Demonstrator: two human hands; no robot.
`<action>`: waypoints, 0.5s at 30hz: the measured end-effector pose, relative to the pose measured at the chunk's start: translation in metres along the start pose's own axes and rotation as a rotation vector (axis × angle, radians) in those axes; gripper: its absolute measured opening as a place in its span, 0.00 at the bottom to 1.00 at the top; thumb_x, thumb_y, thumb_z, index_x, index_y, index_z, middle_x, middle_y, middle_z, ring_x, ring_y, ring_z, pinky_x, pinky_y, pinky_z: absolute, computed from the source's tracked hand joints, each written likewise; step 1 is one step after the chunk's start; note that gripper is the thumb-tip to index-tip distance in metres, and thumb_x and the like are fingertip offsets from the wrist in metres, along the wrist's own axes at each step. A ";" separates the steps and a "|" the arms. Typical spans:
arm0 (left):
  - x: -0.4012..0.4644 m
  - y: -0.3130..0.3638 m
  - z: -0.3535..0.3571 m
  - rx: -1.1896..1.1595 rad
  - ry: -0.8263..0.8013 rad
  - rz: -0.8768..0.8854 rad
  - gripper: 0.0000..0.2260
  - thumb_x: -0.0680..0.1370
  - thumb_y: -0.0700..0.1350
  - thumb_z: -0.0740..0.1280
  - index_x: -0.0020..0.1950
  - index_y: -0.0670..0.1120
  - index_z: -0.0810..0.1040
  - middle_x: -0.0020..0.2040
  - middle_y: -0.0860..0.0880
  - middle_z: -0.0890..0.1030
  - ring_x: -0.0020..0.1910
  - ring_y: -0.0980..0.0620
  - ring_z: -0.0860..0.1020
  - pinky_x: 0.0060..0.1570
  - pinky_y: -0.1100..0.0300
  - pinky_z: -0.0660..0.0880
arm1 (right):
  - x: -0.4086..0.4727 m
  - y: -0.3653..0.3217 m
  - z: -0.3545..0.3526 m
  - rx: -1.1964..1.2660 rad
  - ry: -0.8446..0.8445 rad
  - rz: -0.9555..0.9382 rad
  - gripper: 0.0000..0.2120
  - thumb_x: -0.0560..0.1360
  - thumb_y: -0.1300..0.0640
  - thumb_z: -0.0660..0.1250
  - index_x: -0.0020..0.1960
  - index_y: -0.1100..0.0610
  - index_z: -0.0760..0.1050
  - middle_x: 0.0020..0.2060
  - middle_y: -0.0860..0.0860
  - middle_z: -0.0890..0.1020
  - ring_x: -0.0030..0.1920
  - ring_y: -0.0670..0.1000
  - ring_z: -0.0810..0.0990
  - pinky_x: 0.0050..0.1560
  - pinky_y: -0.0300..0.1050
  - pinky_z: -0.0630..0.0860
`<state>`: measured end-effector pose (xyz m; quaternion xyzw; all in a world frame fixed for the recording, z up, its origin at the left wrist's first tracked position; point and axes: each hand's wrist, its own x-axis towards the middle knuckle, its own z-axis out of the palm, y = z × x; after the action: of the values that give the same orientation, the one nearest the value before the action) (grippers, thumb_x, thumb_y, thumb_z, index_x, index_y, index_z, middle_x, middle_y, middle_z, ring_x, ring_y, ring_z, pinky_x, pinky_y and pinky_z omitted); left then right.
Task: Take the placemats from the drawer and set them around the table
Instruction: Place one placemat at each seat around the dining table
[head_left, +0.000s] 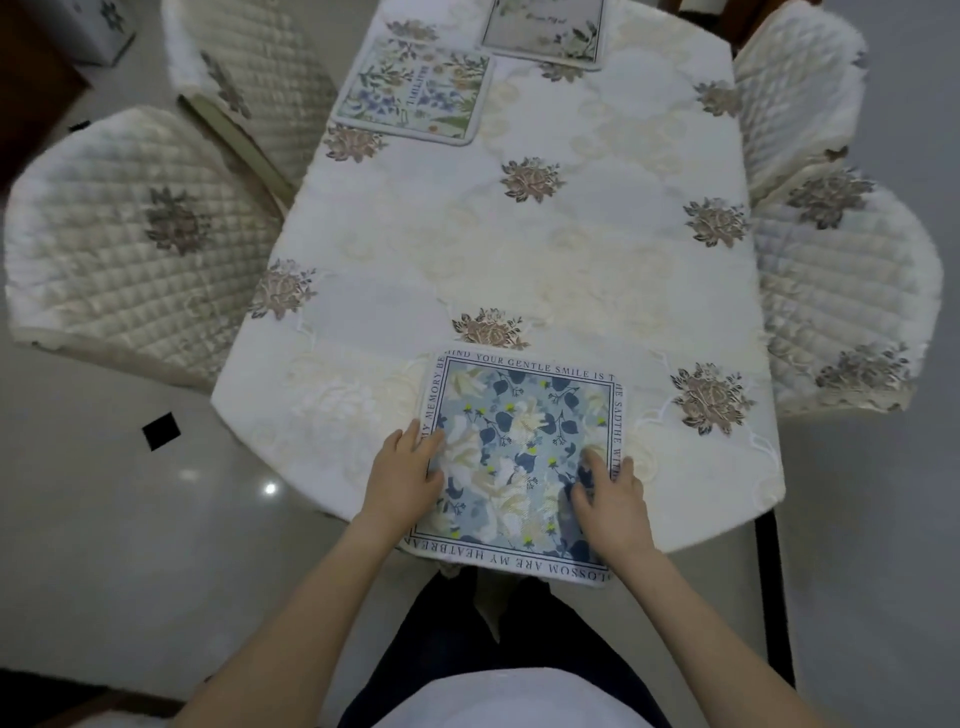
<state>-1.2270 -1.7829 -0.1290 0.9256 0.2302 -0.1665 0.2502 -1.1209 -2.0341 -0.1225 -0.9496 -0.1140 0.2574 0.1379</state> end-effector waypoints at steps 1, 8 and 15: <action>-0.001 0.001 0.001 -0.022 0.003 -0.014 0.26 0.79 0.47 0.60 0.76 0.52 0.60 0.78 0.43 0.56 0.75 0.42 0.53 0.73 0.51 0.53 | 0.001 0.000 -0.001 0.029 0.002 -0.001 0.20 0.78 0.51 0.58 0.69 0.48 0.63 0.67 0.65 0.61 0.61 0.66 0.67 0.58 0.54 0.70; -0.006 0.011 -0.007 -0.600 0.216 -0.118 0.21 0.72 0.37 0.69 0.65 0.49 0.76 0.71 0.49 0.69 0.69 0.48 0.67 0.68 0.52 0.65 | 0.000 0.006 -0.014 0.306 0.072 -0.038 0.20 0.75 0.58 0.64 0.67 0.49 0.69 0.57 0.59 0.68 0.56 0.60 0.73 0.51 0.44 0.68; -0.007 0.013 -0.017 -0.898 0.022 -0.186 0.23 0.70 0.34 0.70 0.63 0.50 0.76 0.63 0.50 0.75 0.58 0.53 0.75 0.53 0.62 0.74 | -0.001 0.021 -0.035 0.632 -0.065 -0.019 0.29 0.69 0.66 0.72 0.67 0.53 0.71 0.59 0.47 0.73 0.56 0.46 0.73 0.45 0.26 0.68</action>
<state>-1.2229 -1.7856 -0.1072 0.7027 0.3642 -0.0621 0.6081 -1.1007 -2.0613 -0.0999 -0.8498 -0.0413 0.3091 0.4249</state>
